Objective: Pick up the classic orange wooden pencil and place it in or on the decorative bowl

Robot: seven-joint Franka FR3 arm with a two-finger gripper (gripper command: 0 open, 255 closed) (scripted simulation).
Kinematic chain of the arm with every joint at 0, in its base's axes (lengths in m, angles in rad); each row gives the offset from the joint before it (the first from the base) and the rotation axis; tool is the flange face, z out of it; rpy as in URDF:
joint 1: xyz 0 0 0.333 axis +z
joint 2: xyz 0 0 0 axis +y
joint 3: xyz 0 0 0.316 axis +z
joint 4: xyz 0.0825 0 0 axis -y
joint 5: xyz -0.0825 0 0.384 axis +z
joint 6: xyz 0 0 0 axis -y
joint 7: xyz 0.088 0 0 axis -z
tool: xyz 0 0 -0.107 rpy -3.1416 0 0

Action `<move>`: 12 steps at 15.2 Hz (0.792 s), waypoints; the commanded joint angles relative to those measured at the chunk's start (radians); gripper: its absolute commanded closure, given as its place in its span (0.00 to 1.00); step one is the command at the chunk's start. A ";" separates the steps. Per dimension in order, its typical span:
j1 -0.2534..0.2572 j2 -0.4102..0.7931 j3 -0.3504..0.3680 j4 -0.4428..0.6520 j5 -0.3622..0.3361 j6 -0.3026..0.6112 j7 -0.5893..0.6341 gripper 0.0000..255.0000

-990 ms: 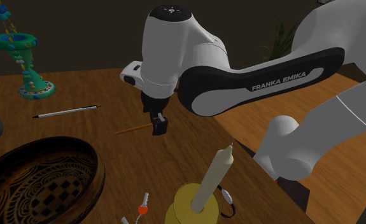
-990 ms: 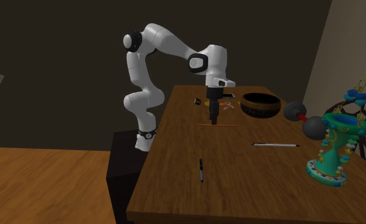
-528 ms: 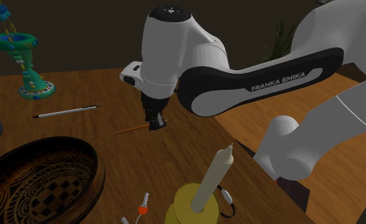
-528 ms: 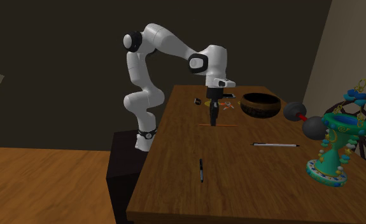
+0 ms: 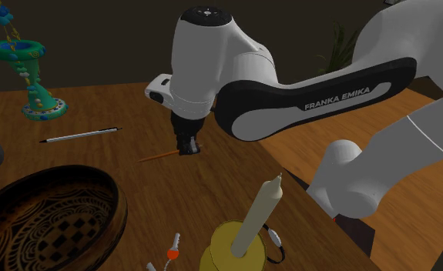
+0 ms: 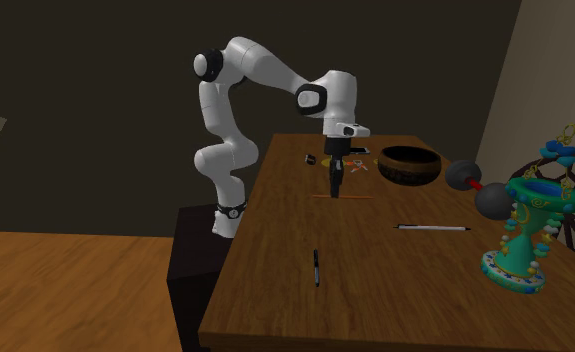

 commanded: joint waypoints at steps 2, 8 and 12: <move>0.000 -0.006 -0.003 0.020 0.003 -0.027 -0.007 1.00; 0.001 -0.021 -0.012 0.088 0.010 -0.108 -0.024 1.00; 0.000 -0.026 -0.016 0.136 0.012 -0.161 -0.035 1.00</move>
